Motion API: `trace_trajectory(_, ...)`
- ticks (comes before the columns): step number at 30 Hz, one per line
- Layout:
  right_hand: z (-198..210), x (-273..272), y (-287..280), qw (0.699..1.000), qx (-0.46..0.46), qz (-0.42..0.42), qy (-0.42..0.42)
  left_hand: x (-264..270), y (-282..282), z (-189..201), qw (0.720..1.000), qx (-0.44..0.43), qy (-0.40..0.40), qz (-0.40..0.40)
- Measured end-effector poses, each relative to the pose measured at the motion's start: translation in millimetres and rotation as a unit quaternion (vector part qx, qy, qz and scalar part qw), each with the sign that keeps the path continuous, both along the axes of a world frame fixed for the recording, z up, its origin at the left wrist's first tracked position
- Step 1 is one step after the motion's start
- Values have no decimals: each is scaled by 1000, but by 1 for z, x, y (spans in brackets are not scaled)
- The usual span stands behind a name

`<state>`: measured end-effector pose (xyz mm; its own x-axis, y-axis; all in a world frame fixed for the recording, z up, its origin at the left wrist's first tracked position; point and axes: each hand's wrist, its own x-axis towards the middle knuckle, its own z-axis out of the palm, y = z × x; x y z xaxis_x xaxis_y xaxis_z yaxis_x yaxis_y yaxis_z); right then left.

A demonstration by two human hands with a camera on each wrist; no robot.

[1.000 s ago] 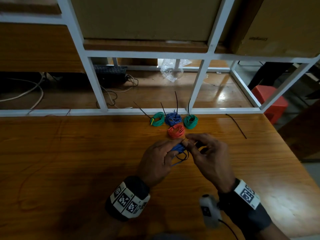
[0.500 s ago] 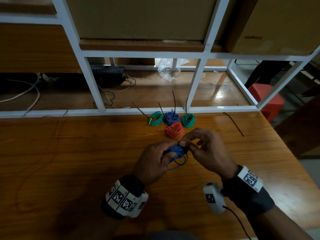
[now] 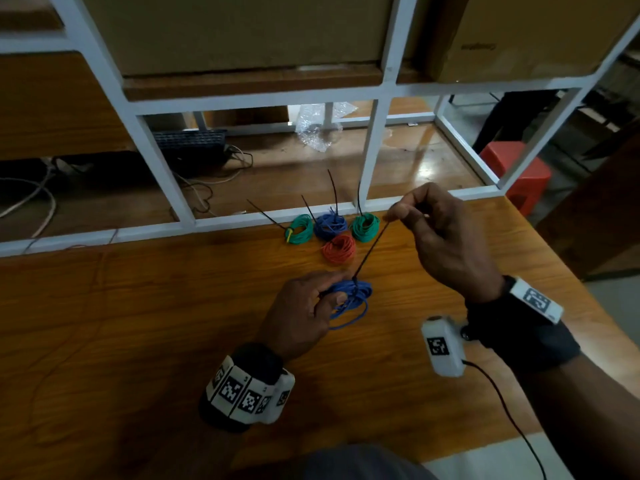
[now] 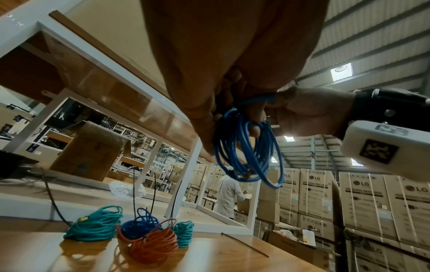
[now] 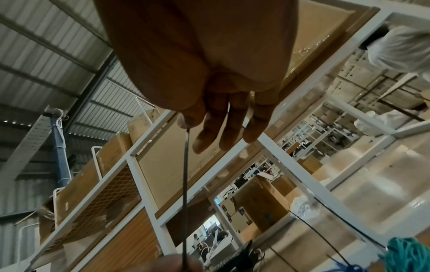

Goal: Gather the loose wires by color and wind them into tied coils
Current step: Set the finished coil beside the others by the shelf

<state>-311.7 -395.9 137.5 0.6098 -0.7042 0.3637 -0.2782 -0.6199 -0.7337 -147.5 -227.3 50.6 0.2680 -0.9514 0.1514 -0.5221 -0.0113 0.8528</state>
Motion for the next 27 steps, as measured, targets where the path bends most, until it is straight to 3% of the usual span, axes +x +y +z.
trace_trajectory(3,0,4,3,995,80,10,-56,-3,-4,1,1000,-5,-10,-11)
trace_trajectory(8,-8,15,8,970,204,-51,-123,-15,-4,4,999,-17,-21,-31)
trace_trajectory(20,-29,25,-12,977,164,-128,-53,-17,-3,5,997,17,-47,-65)
trace_trajectory(23,-30,25,-22,963,246,-87,-73,-13,-6,-5,996,61,53,-33)
trace_trajectory(25,-27,17,-28,943,322,-41,-74,-15,-12,-9,978,98,185,20)
trace_trajectory(27,-30,5,-31,930,360,-23,-65,-18,-20,-12,962,117,236,71)
